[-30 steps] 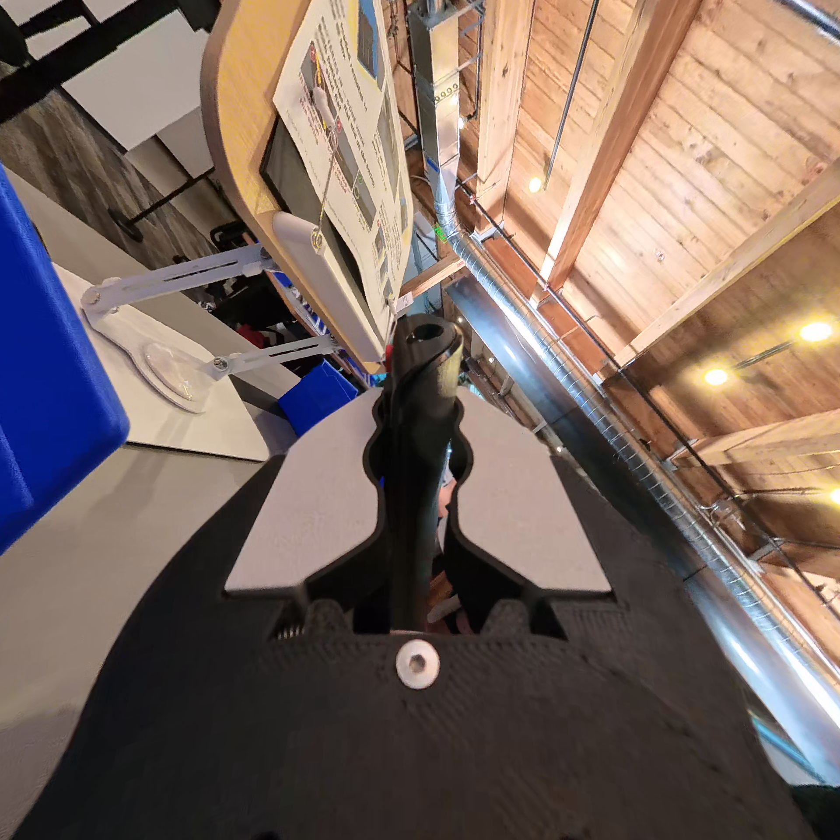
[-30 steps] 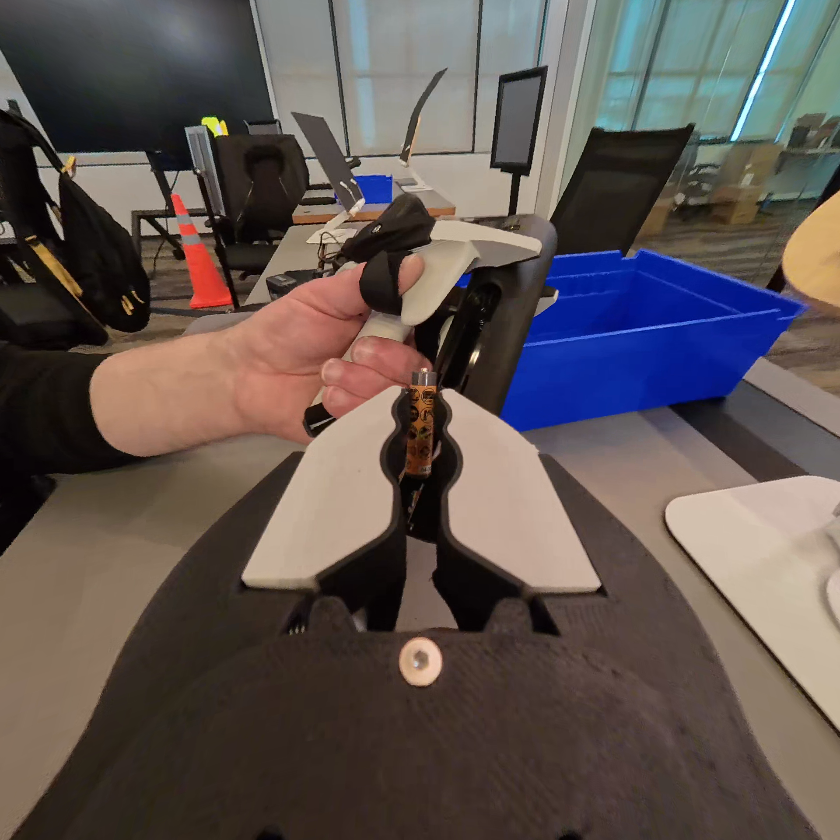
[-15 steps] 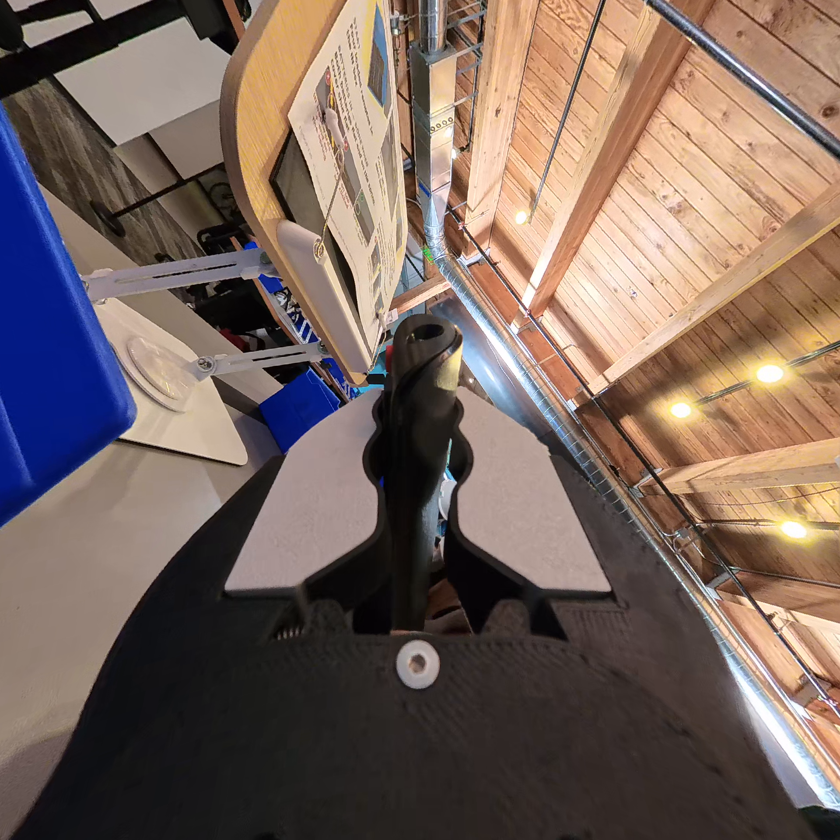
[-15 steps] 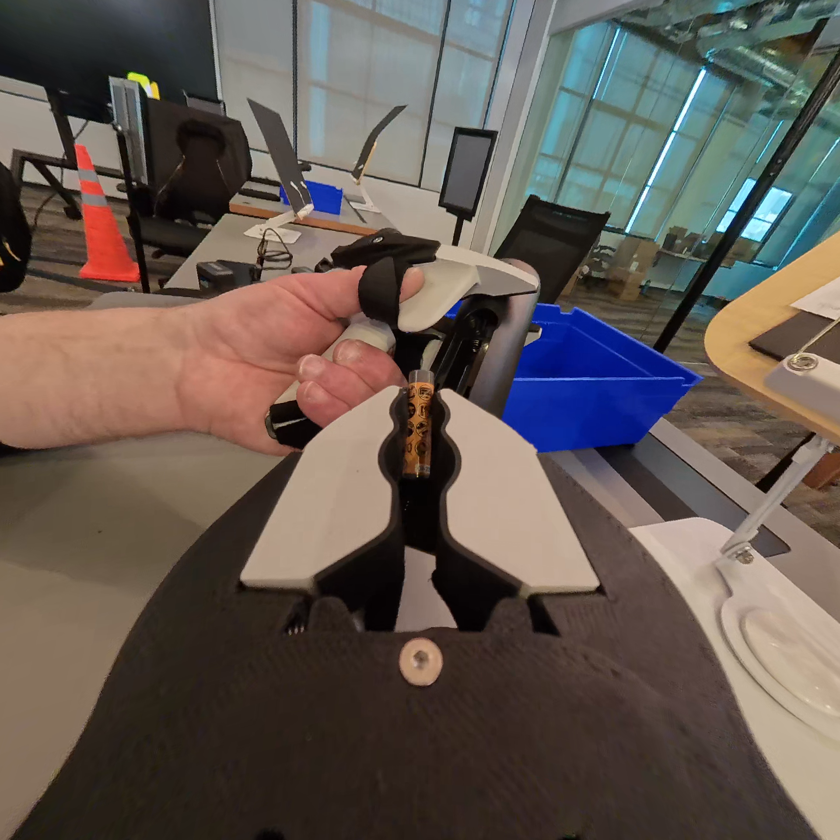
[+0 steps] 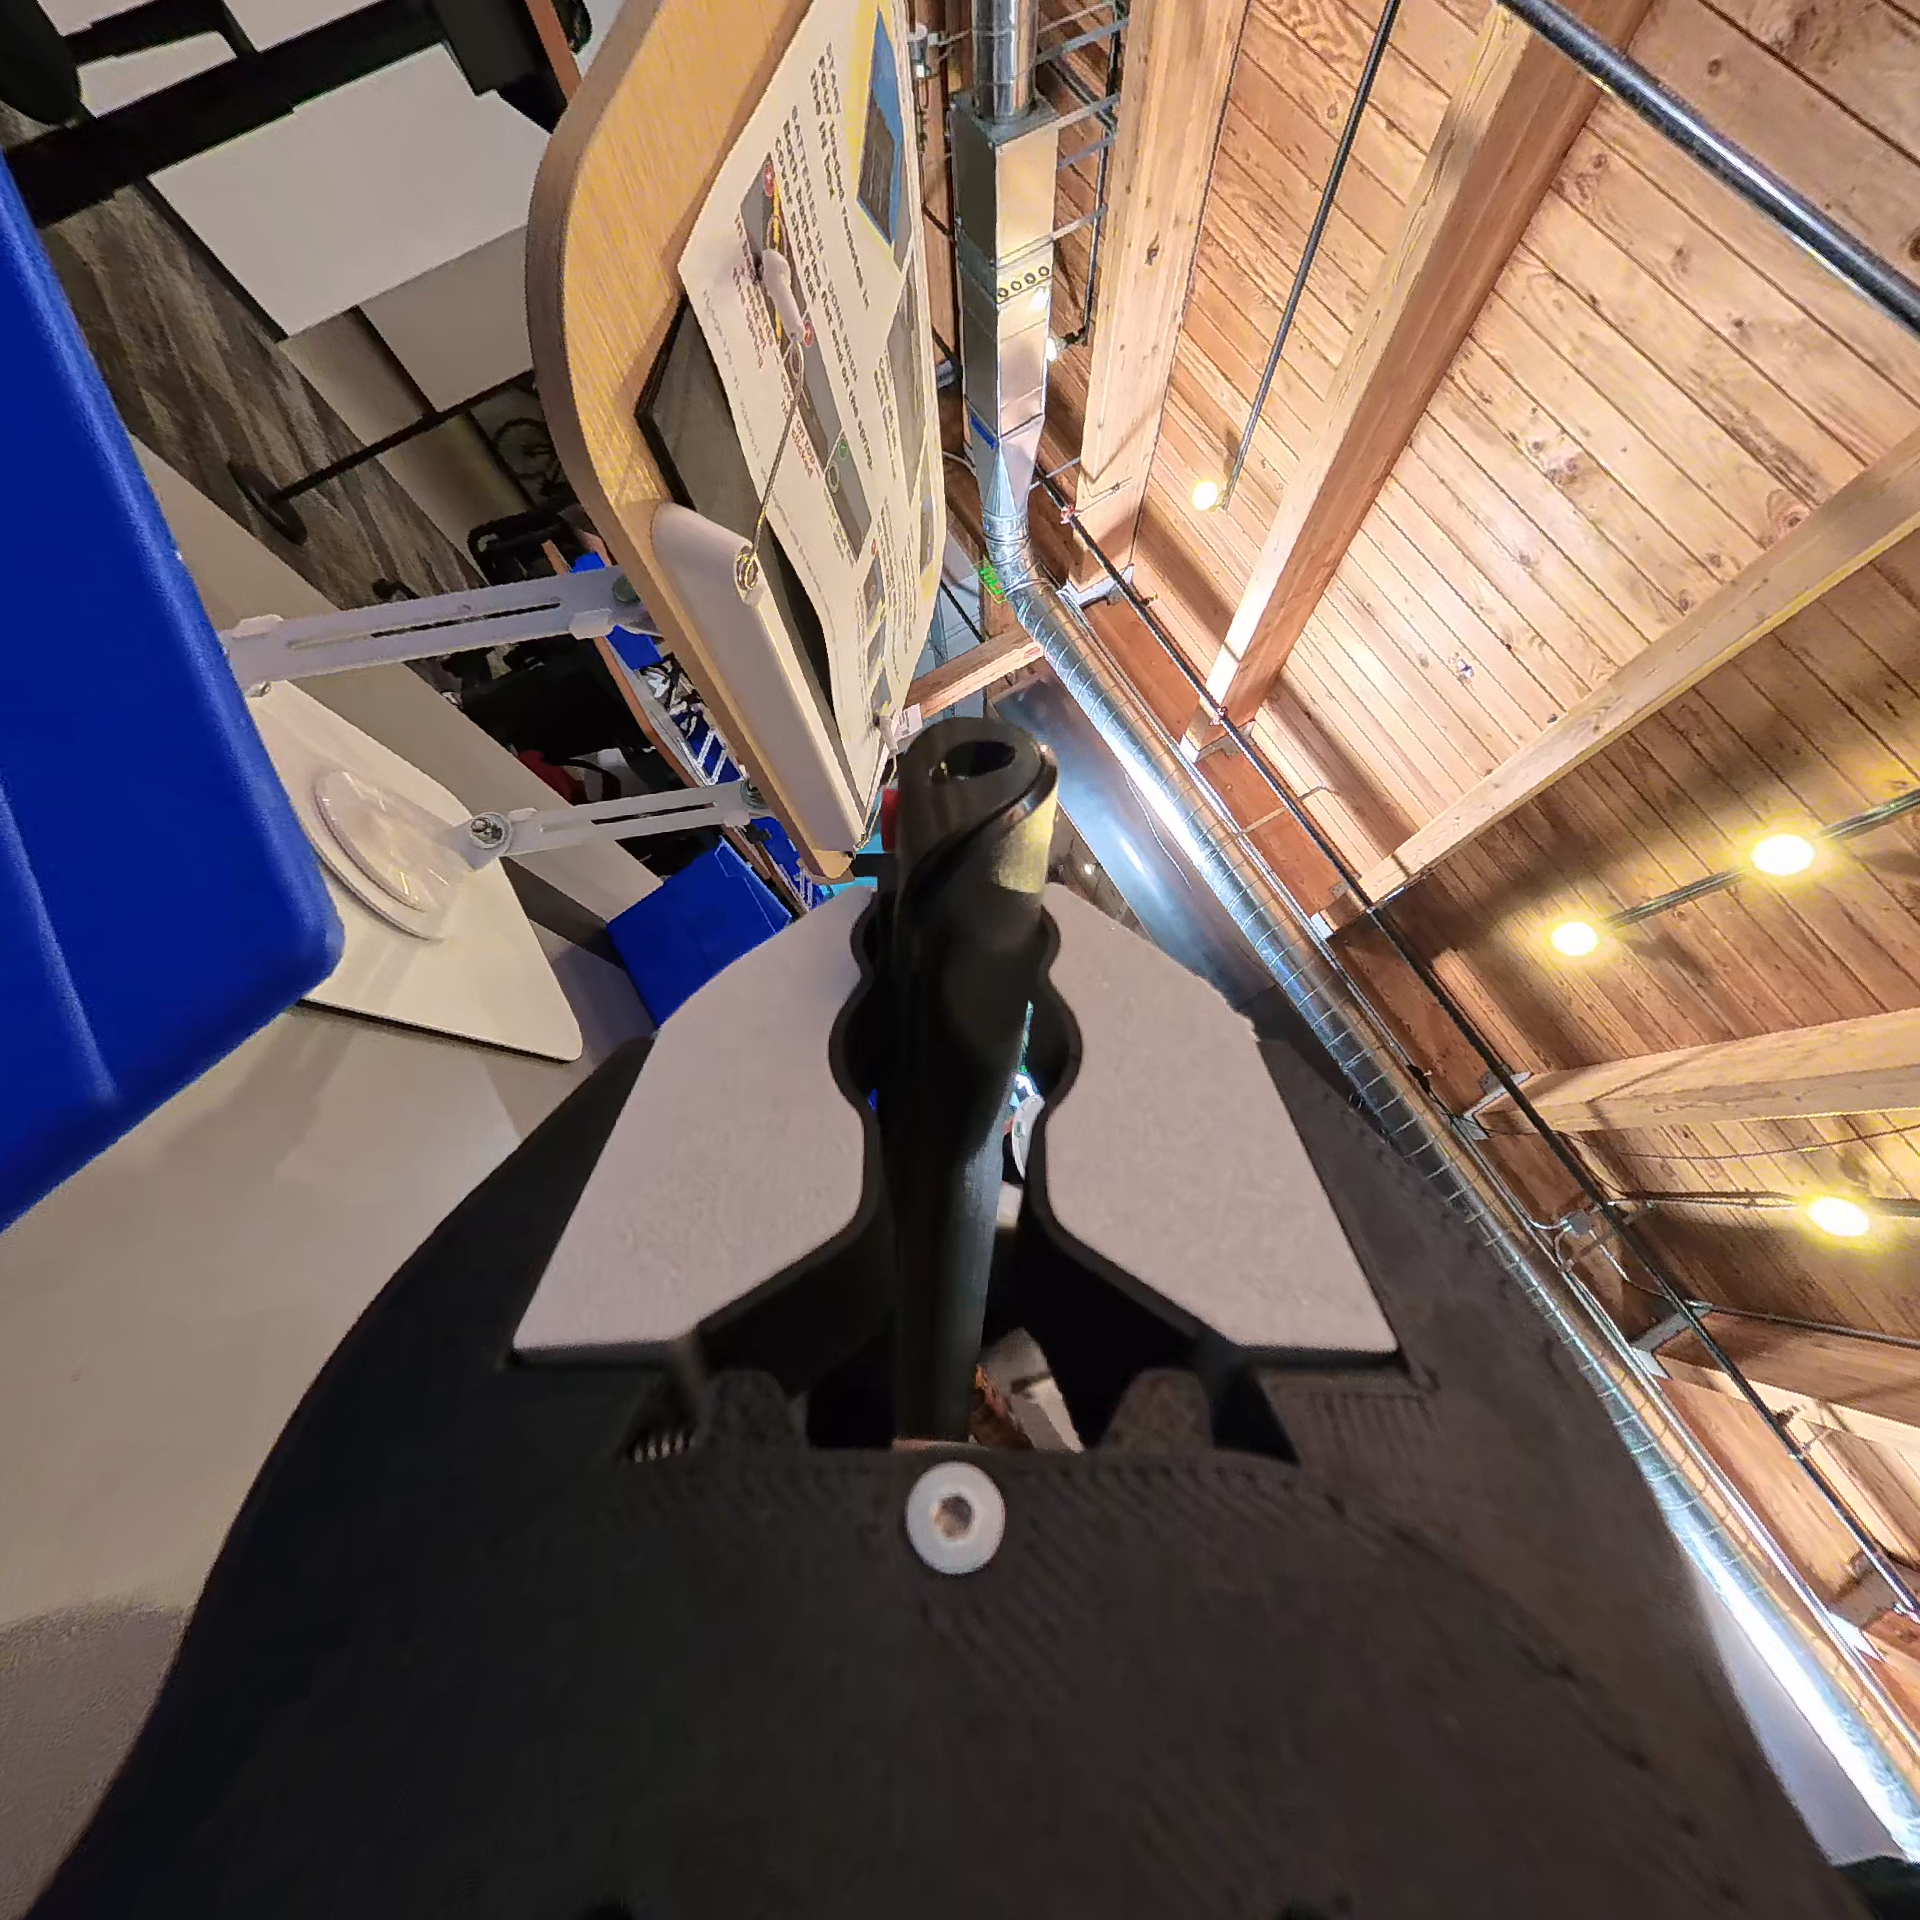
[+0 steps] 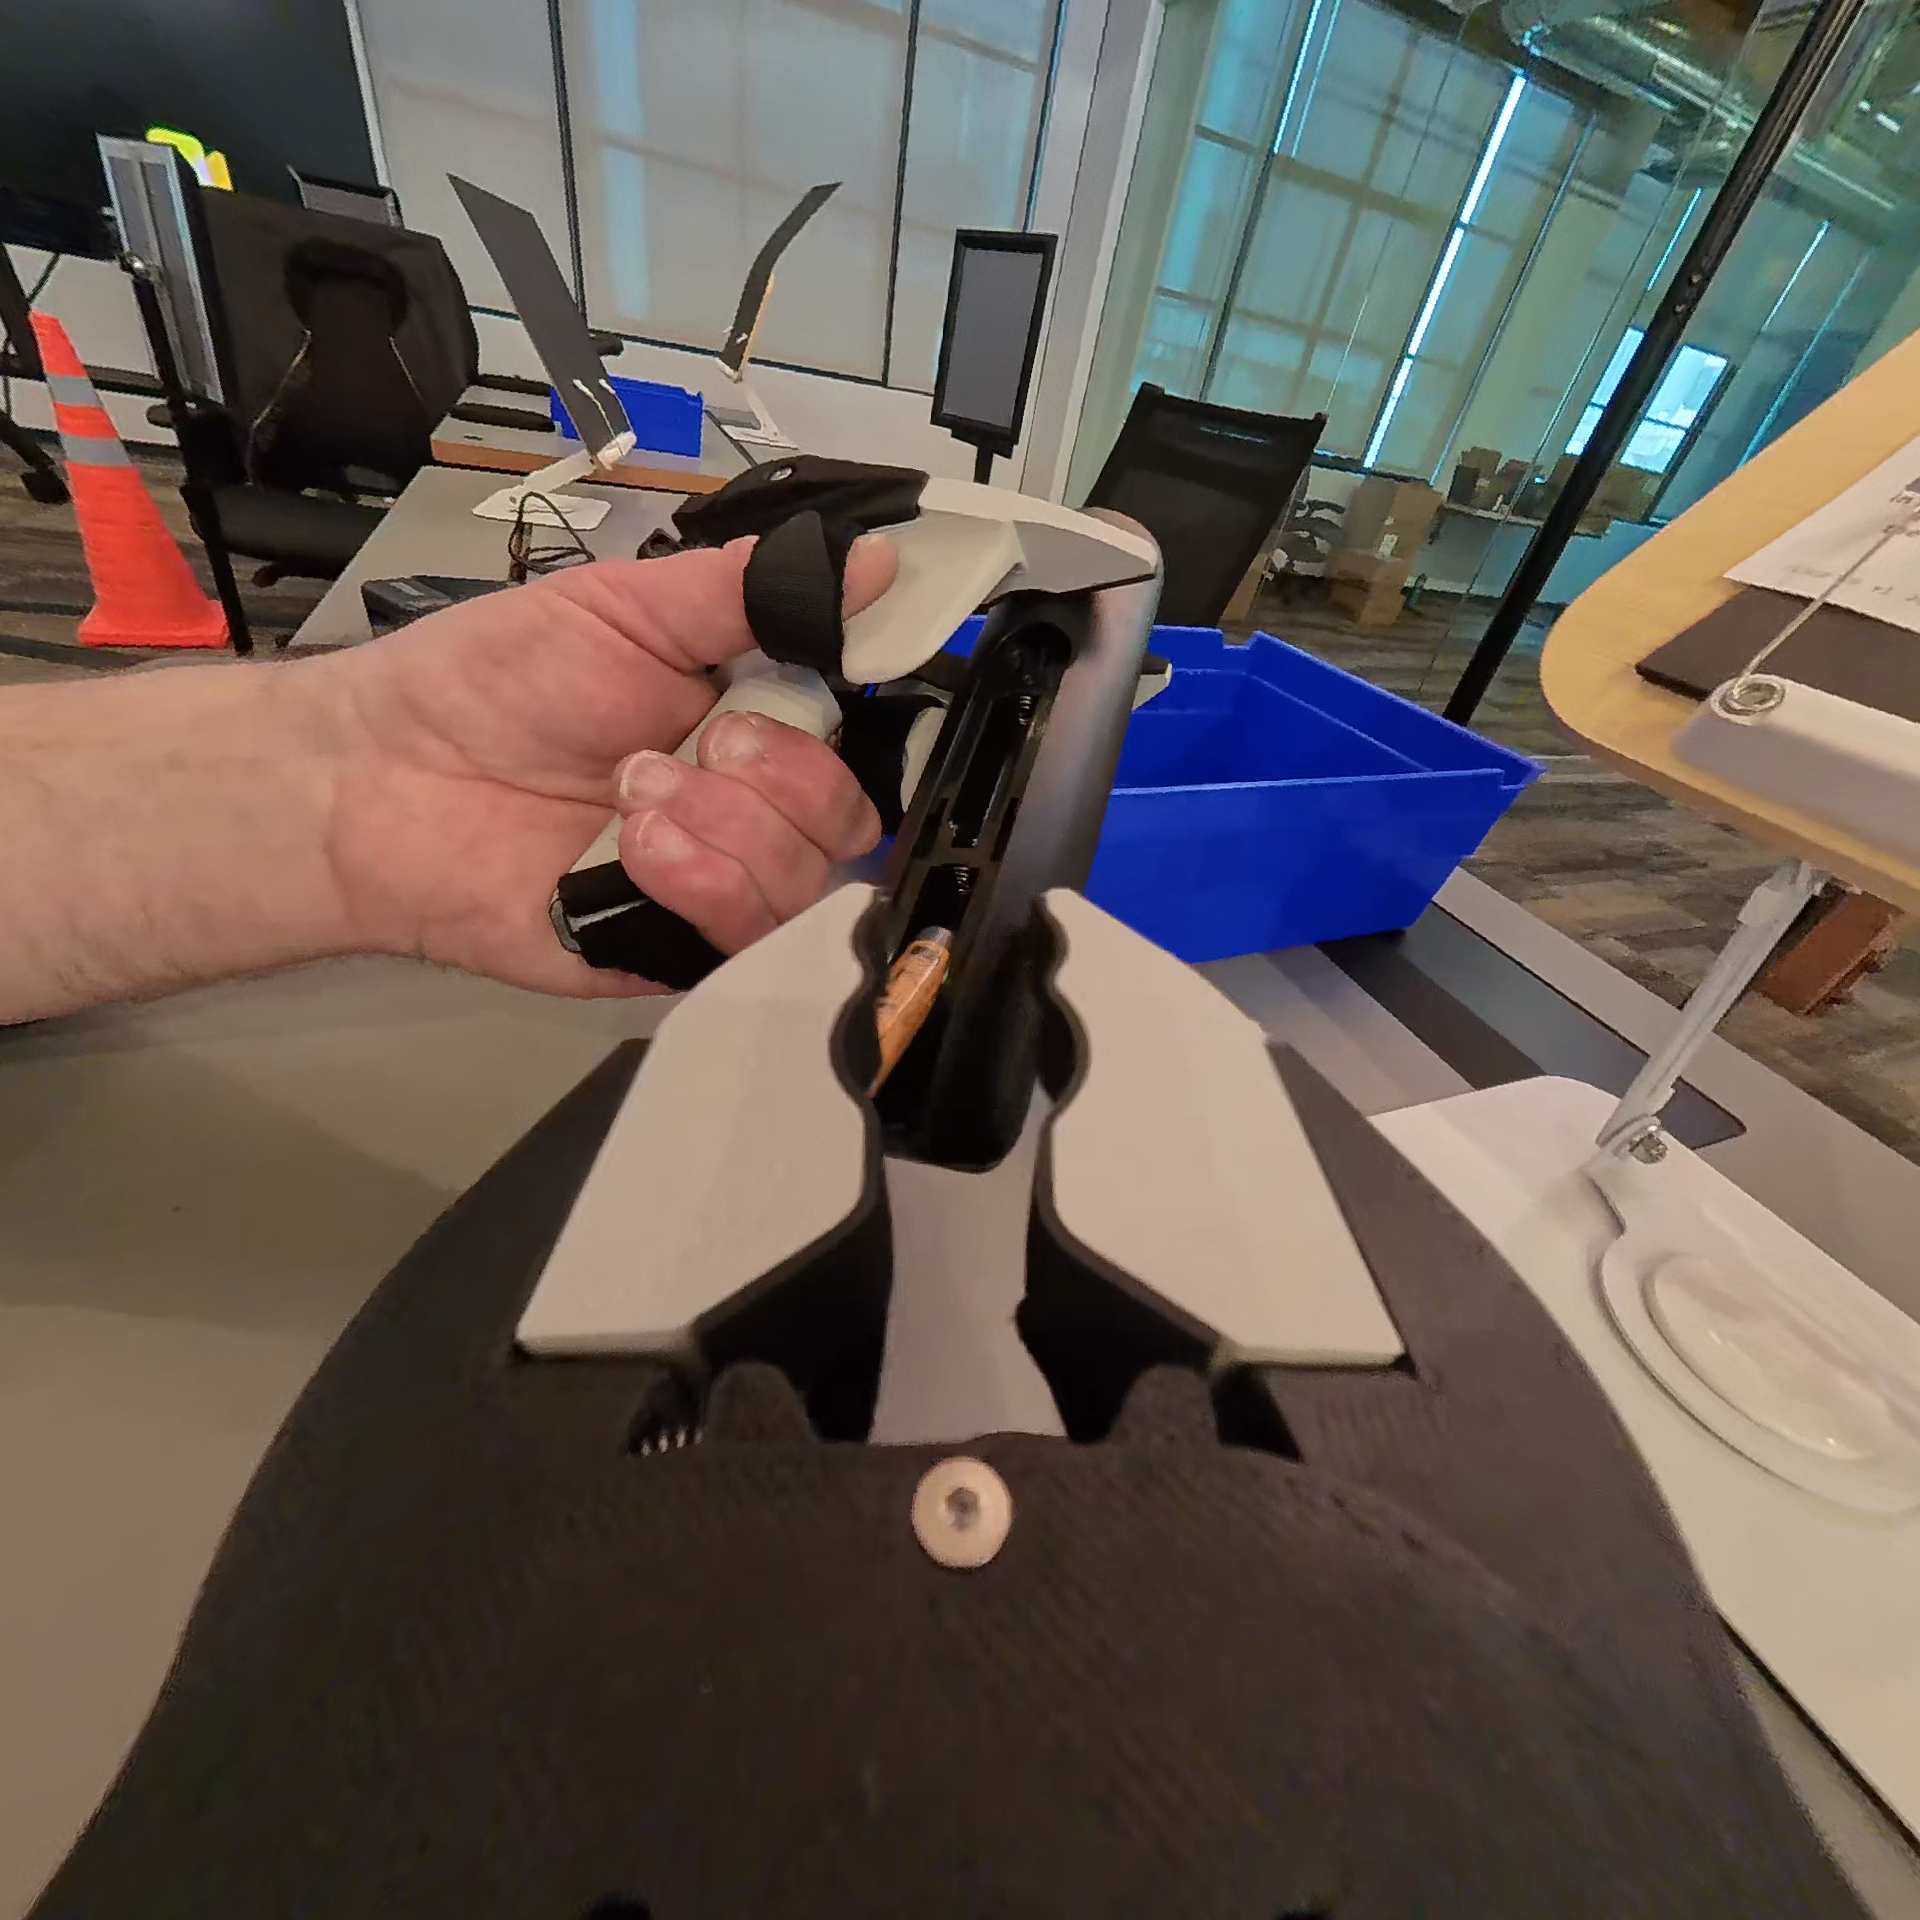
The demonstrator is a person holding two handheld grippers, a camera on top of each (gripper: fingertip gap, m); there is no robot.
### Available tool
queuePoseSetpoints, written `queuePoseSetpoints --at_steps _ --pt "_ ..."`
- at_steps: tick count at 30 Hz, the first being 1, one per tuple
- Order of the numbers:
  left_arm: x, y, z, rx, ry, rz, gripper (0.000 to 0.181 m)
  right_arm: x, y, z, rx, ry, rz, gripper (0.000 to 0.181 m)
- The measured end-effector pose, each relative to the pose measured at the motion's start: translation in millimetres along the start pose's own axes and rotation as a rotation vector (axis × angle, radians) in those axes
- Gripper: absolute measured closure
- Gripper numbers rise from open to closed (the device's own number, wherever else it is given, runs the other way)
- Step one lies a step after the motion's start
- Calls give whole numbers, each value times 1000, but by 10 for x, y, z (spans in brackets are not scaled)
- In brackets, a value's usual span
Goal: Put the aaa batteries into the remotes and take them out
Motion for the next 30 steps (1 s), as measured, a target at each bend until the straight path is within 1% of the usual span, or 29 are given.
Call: queuePoseSetpoints --at_steps 1,3,5,7,8,10,11,13,15,17,18,20,21,23,26,30 --pt "1 8 0 5 0 -5 157 15 -14 18 -3 -2 -17 147" --pt "6 9 2 12 2 -23 157 84 -51 82 6 -27 -73 139" --pt "34 0 14 7 -8 -17 157 123 -60 168 60 -34 -155 132" --pt "68 4 31 11 -19 -18 157 58 -36 266 104 22 -226 132" --pt "86 6 42 9 -27 -13 157 2 25 304 145 63 -272 130" --pt "99 4 49 16 -37 -22 157 -148 114 364 145 182 -335 126" --pt "91 0 47 24 -38 -39 157 -178 153 377 114 219 -313 127" --pt "73 -11 40 40 -43 -65 157 -161 205 378 21 290 -201 138" --pt "57 -15 35 55 -47 -86 157 -114 248 326 -45 351 -103 145" --pt "52 -26 36 51 -53 -83 157 -196 218 276 -111 454 -68 152" --pt "43 -27 33 53 -50 -85 157 -229 199 251 -134 476 -57 153" --pt "24 -38 30 66 -50 -108 157 -239 190 199 -152 465 -57 153" --pt "13 -45 26 72 -47 -121 157 -247 177 192 -169 472 -51 157" --pt "0 -55 22 79 -48 -137 157 -265 177 190 -182 504 -18 171" --pt "-2 -53 23 76 -47 -128 157 -242 185 197 -178 493 -19 171" --pt "30 -35 37 50 -53 -61 157 -44 184 209 -152 335 -37 171"
Point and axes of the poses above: each gripper's, where its closed fingertips meet, z back along the fingers, x out of its top, y = z × x across the jaws, the point moved 1 cm from there along z, back along the fingers, and after that the axes turned 10 degrees about x, right-handed, at the moved point
